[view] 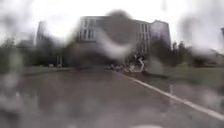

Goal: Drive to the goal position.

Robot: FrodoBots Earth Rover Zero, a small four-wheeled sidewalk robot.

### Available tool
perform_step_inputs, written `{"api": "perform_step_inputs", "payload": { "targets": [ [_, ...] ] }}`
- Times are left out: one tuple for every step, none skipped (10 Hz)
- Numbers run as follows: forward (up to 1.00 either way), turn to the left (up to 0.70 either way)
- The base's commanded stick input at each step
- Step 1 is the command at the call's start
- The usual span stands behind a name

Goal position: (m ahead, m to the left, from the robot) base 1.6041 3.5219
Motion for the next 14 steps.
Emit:
{"api": "perform_step_inputs", "payload": {
  "targets": [
    [1.00,0.00],
    [1.00,0.00],
    [1.00,0.00],
    [1.00,0.00],
    [1.00,0.00],
    [1.00,0.00],
    [1.00,0.00],
    [1.00,0.00],
    [1.00,0.00],
    [1.00,0.00],
    [1.00,0.00],
    [1.00,0.00],
    [1.00,0.00],
    [1.00,0.00]
  ]
}}
